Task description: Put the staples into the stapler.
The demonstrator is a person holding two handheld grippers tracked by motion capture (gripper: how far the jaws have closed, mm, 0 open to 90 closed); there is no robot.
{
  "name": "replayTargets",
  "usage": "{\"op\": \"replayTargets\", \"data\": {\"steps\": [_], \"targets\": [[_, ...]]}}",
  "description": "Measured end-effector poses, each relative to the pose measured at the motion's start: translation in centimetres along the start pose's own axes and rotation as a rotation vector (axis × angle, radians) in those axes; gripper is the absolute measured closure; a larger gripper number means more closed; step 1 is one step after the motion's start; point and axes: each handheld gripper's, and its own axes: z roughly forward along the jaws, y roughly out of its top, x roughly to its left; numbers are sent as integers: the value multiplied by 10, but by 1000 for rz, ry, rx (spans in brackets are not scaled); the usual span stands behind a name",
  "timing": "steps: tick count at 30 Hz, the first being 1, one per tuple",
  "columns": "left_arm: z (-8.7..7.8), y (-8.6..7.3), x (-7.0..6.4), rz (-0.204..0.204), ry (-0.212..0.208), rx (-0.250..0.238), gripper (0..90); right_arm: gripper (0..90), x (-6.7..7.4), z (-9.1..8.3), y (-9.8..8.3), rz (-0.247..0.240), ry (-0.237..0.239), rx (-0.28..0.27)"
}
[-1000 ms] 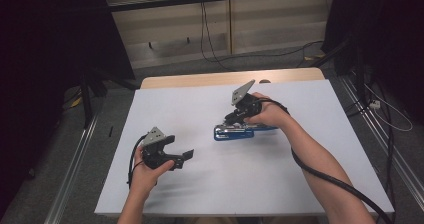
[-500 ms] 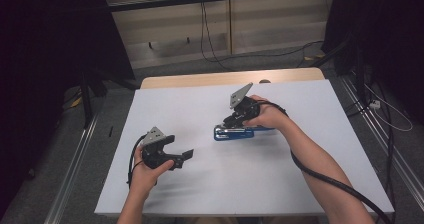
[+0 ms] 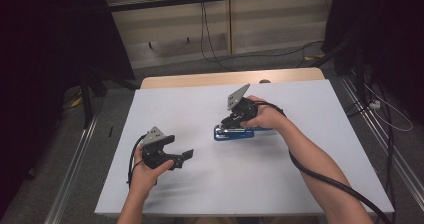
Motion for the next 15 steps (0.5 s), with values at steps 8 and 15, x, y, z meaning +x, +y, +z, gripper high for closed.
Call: {"op": "replayTargets", "data": {"steps": [8,15], "targets": [[0,0,0,3,-2,6,57,795,-1,1,0,2,1,-3],[1,0,1,3,1,7,57,795,-2,2,-3,1,12,-11]]}}
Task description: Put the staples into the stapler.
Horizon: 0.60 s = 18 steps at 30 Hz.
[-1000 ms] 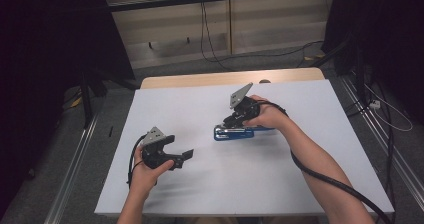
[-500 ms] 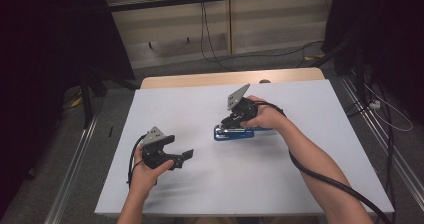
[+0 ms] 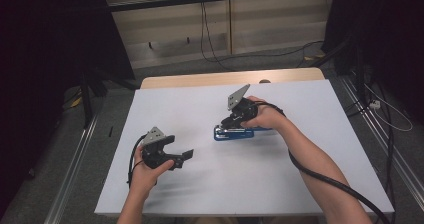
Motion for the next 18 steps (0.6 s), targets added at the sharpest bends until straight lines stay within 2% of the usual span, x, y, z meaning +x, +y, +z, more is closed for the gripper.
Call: {"op": "replayTargets", "data": {"steps": [18], "targets": [[0,0,1,0,3,2,57,794,-2,5,0,2,9,-5]]}}
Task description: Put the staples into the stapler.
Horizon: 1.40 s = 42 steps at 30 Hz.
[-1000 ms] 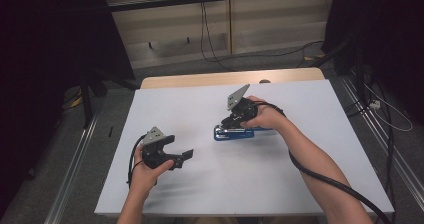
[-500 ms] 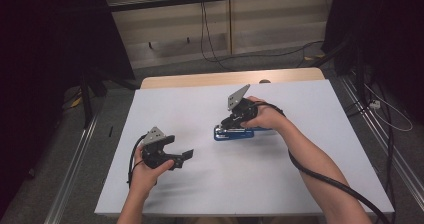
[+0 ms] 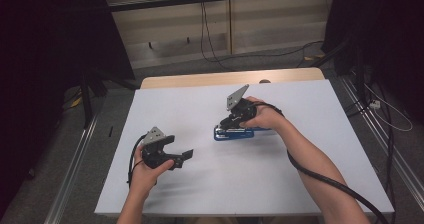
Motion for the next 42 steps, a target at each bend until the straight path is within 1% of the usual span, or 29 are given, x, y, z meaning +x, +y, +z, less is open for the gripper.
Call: {"op": "replayTargets", "data": {"steps": [11,17,19,22,25,29,30,32,34,36,37,41,42], "targets": [[0,0,0,3,-1,5,57,794,-2,1,1,-8,11,0],[1,0,0,4,-1,6,57,790,-3,2,2,3,17,3],[1,0,1,8,1,7,57,781,-3,2,2,5,16,2],[1,0,0,3,0,6,57,752,-2,3,2,3,16,-2],[0,0,0,3,1,6,58,720,-1,4,3,4,7,2],[0,0,0,0,0,0,57,642,-1,1,3,16,-6,-16],[0,0,0,0,0,0,57,602,0,-1,2,28,-16,-25],[0,0,1,-1,0,0,58,557,1,-5,2,39,-27,-45],[1,0,1,-2,1,0,57,498,3,-11,2,69,-42,-73],[1,0,1,-2,0,1,57,453,6,-18,2,72,-63,-86],[2,1,1,-2,0,0,57,416,7,-21,1,76,-76,-90],[5,1,1,-2,-6,-2,57,342,16,-33,-3,105,-134,-101],[6,1,0,-2,-7,0,58,318,19,-37,-6,121,-155,-103]]}}
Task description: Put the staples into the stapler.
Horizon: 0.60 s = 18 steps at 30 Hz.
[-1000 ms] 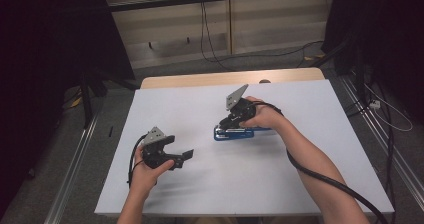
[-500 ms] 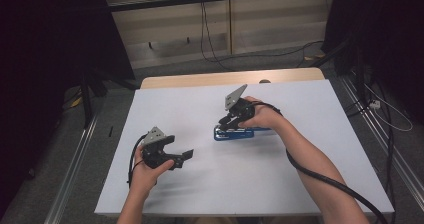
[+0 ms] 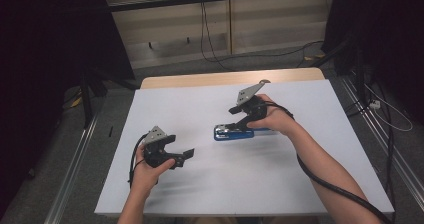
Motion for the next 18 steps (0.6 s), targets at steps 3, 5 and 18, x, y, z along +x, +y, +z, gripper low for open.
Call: {"op": "replayTargets", "data": {"steps": [3,5,18], "targets": [[2,0,0,2,-6,2,58,275,4,-11,-8,37,-29,-7],[4,1,0,-3,-10,2,58,220,7,-19,-16,87,-37,-20],[20,6,-2,18,-23,21,59,104,31,-68,-68,177,-222,-39]]}}
